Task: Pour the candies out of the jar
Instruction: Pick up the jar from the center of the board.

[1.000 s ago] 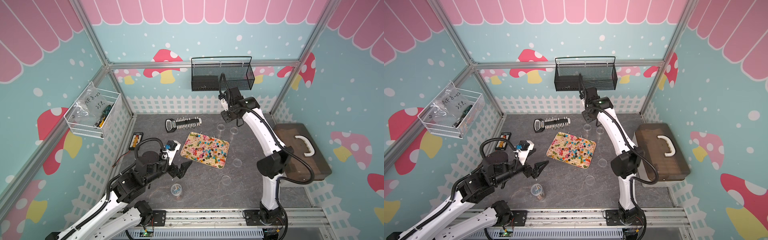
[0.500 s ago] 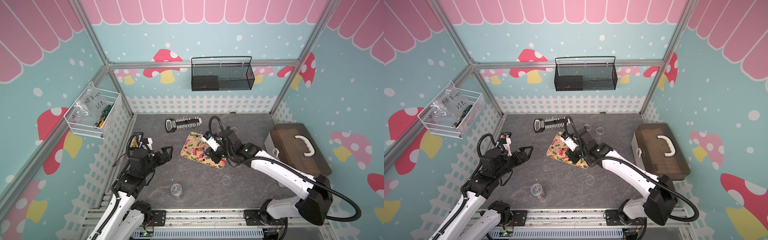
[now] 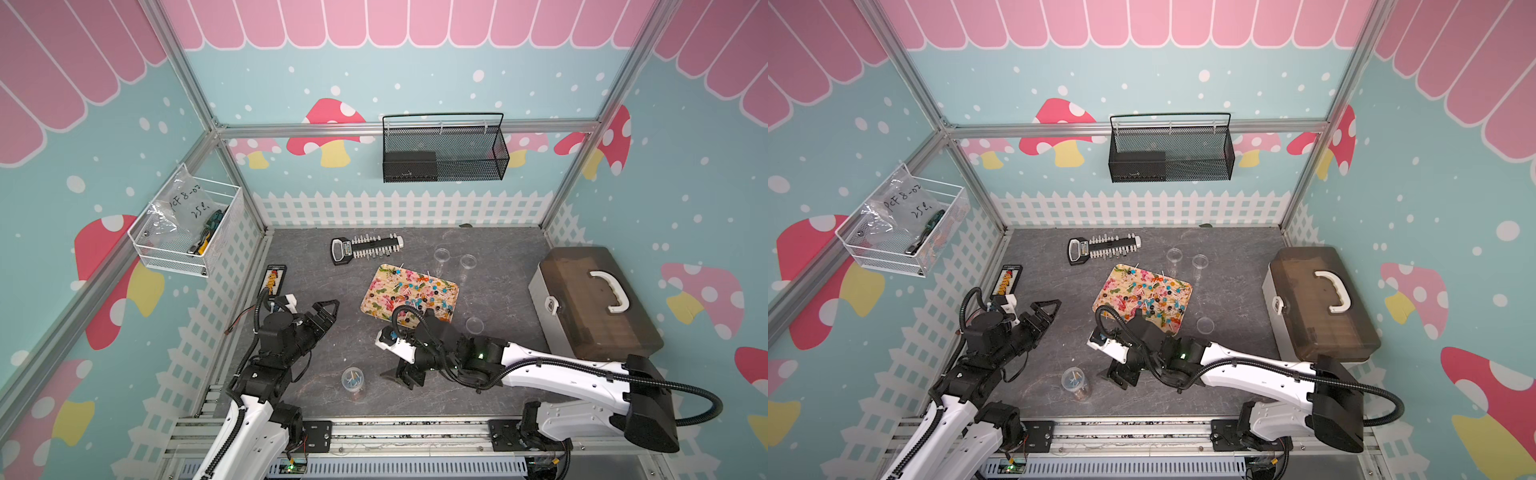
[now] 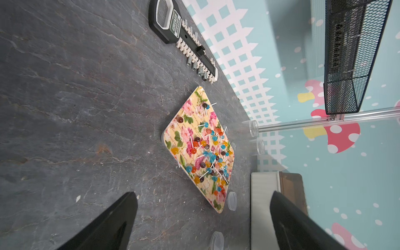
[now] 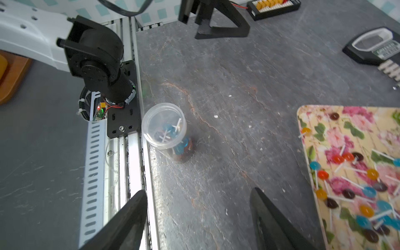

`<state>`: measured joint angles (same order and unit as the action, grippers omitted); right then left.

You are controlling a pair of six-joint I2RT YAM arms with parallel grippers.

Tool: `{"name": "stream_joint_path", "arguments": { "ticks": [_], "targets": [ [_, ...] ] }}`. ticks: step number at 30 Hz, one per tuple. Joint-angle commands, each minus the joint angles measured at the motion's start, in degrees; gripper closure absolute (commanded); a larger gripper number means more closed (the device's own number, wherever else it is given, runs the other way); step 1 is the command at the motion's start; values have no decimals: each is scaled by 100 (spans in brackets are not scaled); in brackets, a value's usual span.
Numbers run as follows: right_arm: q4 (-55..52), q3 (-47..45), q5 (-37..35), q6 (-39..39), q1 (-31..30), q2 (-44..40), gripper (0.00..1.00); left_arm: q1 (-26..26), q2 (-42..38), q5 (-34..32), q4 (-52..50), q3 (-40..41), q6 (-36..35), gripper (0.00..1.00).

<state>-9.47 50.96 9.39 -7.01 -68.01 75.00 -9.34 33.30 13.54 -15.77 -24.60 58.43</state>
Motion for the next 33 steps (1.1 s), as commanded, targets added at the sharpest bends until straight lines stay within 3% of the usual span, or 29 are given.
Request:
{"name": "stream_joint_path", "arguments": {
  "ticks": [1, 9, 21, 28, 33],
  "targets": [
    [314, 245, -125, -6, -237, 446, 25, 42, -137, -94, 99, 61, 277, 1],
    [431, 688, -258, 198, -649, 1247, 18, 38, -140, -108, 65, 122, 280, 1],
    [640, 1452, -104, 208, -687, 2361, 13, 38, -175, -18, 83, 157, 266, 1],
    [660, 1502, -92, 118, -687, 2547, 28, 38, -219, -48, 86, 156, 267, 1],
    [658, 1377, -227, 59, -670, 2468, 45, 42, -225, -73, 117, 140, 274, 1]
  ]
}}
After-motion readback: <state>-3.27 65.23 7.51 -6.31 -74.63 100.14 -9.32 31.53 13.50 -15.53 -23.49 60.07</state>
